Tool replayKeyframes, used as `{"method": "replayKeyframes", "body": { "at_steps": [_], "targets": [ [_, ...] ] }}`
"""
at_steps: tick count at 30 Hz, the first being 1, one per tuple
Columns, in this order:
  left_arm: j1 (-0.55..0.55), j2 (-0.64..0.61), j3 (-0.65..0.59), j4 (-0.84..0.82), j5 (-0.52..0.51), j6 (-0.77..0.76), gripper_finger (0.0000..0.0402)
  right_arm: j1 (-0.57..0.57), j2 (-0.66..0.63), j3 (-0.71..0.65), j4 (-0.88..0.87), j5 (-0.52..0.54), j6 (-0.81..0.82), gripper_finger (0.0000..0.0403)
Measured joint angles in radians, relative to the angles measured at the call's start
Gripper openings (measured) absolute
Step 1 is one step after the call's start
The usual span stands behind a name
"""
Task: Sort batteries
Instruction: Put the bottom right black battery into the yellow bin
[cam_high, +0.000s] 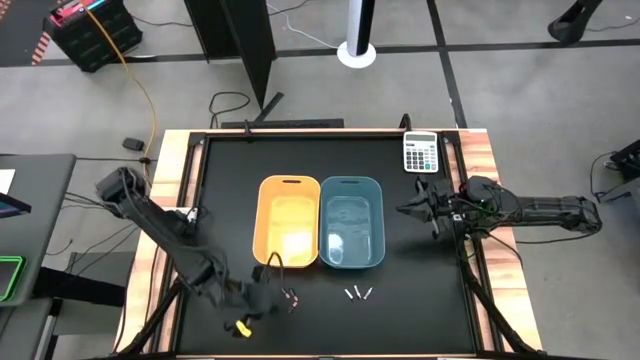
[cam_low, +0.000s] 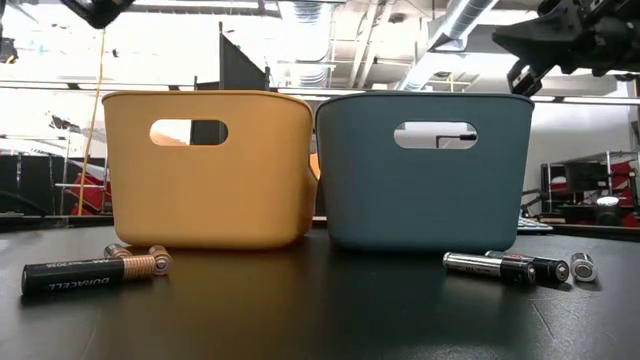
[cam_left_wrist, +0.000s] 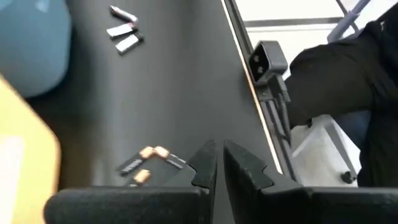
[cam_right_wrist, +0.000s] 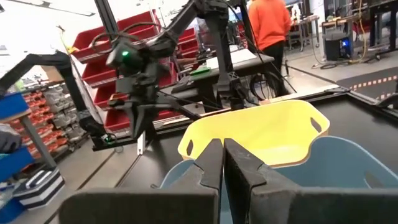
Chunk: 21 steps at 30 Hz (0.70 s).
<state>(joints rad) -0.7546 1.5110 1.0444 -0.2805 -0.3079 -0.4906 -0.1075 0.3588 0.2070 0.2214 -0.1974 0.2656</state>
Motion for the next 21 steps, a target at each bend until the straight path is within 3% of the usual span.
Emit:
{"method": "replayKeyframes", "body": {
  "at_steps": [3,10,15,21],
  "targets": [
    [-0.021,0.065,0.04,0.002,0.0,-0.048,0.0025,0.0,0.0,0.0,-0.001,0.001,-0.001,0.0033],
    [-0.032,0.209,0.094,-0.002,0.117,-0.091,0.0044,0.0,0.0,0.002,-0.001,0.001,-0.027,0.0033],
    [-0.009,0.246,0.115,0.0,0.077,-0.118,0.0097,0.0,0.0,0.002,0.003,0.001,-0.038,0.0033],
    [0.035,0.244,0.116,-0.005,0.022,-0.288,0.0166,0.0,0.0,0.002,0.005,0.0,-0.038,0.0033]
  ]
}}
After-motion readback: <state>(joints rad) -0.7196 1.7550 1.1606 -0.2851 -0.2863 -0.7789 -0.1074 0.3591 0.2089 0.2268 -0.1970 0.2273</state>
